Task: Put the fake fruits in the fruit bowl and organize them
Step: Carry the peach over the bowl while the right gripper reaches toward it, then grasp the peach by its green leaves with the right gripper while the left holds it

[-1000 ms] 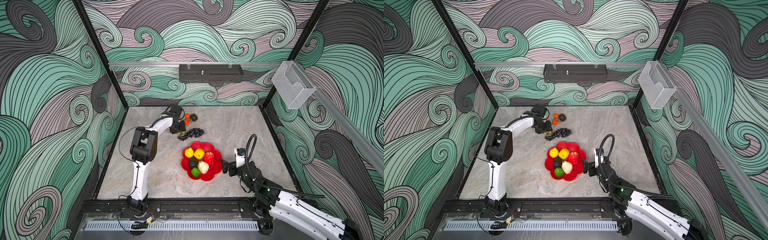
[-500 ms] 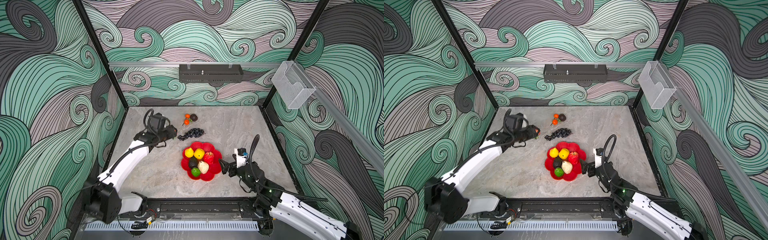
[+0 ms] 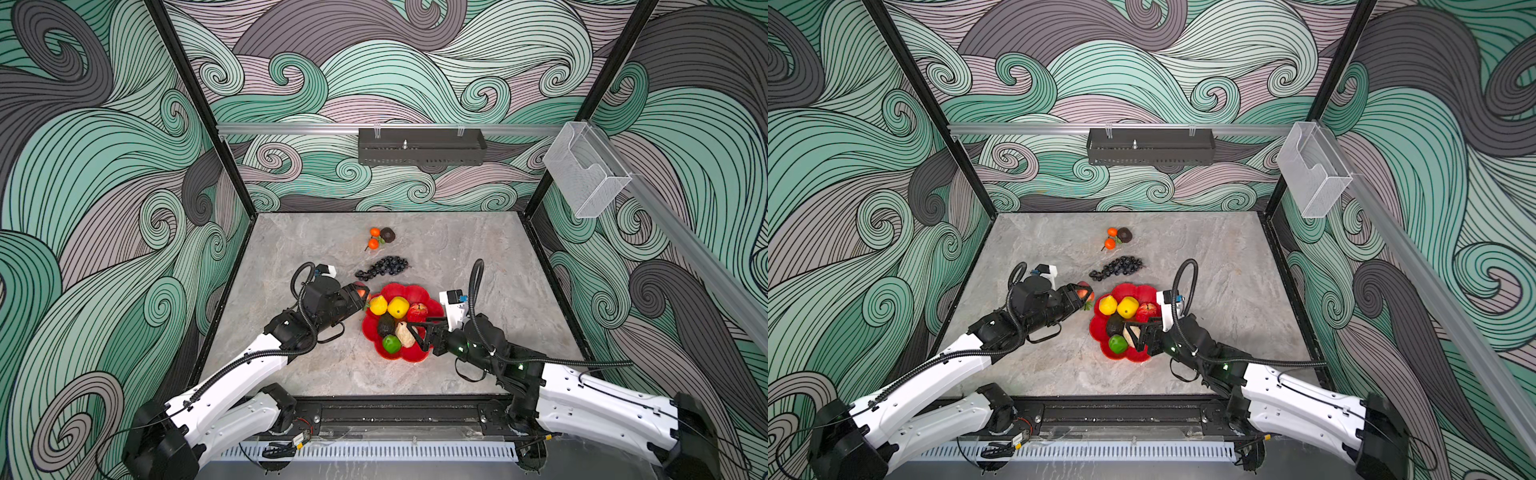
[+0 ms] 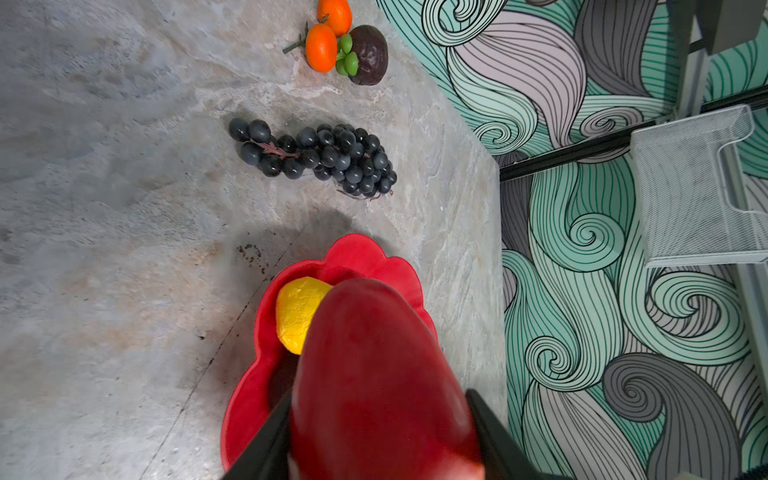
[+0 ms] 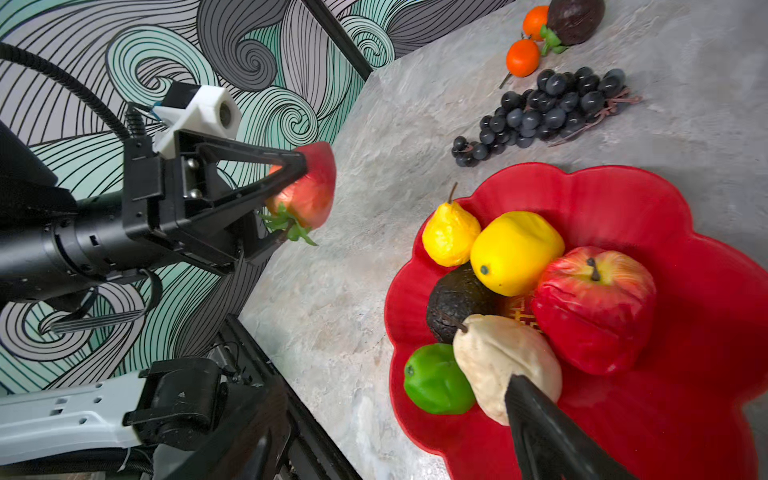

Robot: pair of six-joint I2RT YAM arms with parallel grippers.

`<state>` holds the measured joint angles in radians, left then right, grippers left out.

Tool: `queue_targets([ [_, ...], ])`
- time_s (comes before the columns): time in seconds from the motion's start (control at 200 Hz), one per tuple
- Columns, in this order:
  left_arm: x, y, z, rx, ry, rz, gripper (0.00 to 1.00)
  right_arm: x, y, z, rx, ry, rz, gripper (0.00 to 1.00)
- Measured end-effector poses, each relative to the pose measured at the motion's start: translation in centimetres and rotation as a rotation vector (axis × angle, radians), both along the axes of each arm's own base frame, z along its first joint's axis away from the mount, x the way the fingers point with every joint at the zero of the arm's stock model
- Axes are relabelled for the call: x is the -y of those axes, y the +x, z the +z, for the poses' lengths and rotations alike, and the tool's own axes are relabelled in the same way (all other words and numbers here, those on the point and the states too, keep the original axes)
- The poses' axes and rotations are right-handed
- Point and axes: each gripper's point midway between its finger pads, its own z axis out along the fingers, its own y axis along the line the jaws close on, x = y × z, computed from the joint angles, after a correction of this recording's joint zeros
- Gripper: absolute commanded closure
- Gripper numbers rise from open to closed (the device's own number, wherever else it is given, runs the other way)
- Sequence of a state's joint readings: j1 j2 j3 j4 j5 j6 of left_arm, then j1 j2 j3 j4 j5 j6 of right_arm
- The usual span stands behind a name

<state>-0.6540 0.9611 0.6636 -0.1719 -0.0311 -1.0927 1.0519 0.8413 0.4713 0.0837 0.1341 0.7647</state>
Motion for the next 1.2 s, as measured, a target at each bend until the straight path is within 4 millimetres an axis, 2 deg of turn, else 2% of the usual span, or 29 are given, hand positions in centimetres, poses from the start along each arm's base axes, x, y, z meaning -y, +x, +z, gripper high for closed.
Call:
queue_targets([
  [0.285,2.5,-1.3,-0.4,0.001,-0.029,-0.009,0.54,-2.7,-1.3,0.0,-0.040,0.031,0.064,0.35],
  [0.33,3.0,-1.4,-0.5,0.001,-0.030,-0.014,0.54,-3.1,-1.6,-0.1,-0.046,0.033,0.075,0.42],
  [0.42,3.8,-1.7,-0.7,0.003,-0.028,-0.024,0.54,-3.6,-2.0,-0.1,-0.052,0.034,0.096,0.43],
  [0.545,4.2,-1.8,-0.7,0.005,-0.034,-0.023,0.53,-3.8,-2.3,0.4,-0.048,0.050,0.112,0.46],
  [0.811,4.9,-2.0,-0.6,0.002,-0.087,-0.037,0.54,-3.2,-2.7,1.3,-0.002,0.040,0.136,0.45],
  [0.951,5.8,-2.5,-0.5,-0.028,-0.141,-0.064,0.54,-2.6,-2.7,1.1,0.039,-0.007,0.145,0.48],
  [1.201,6.7,-3.8,-1.4,-0.116,-0.217,-0.062,0.54,-2.7,-2.7,0.3,0.089,-0.071,0.174,0.56],
])
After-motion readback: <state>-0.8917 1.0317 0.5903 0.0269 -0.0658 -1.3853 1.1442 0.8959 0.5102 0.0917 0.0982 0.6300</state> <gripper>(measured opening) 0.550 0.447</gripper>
